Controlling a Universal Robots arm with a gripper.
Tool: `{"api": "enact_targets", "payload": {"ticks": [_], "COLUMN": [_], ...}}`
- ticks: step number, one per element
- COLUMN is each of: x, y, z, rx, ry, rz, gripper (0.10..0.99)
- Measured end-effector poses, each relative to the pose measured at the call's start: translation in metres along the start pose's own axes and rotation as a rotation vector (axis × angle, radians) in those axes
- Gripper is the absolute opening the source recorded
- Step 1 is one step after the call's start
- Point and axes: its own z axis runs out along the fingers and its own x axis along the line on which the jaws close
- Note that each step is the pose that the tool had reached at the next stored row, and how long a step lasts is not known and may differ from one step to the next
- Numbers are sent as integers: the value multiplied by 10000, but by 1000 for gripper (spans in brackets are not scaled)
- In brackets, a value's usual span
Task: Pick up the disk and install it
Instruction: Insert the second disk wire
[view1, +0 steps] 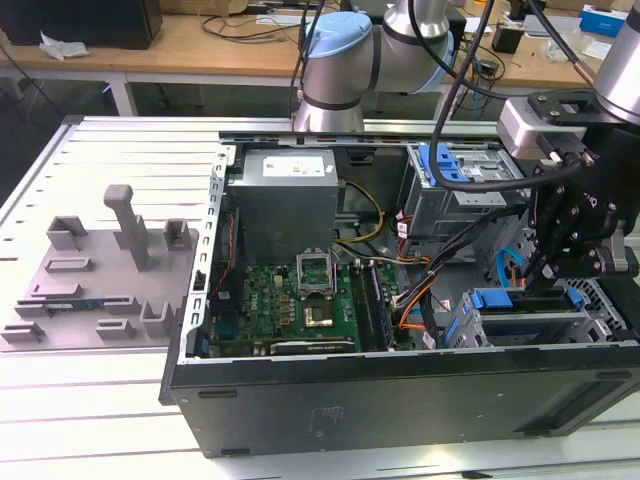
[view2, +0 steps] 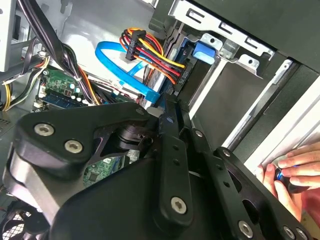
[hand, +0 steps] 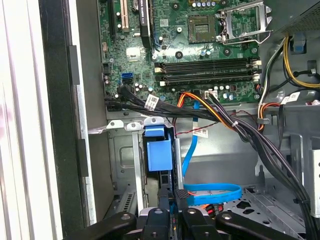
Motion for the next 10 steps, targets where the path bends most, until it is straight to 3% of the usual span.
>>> {"api": "enact_targets", "payload": {"ticks": [10], "x": [-1], "y": [-20], "z": [5], "rx": [0], "ry": [2], "rz": [-1], "gripper": [161]}}
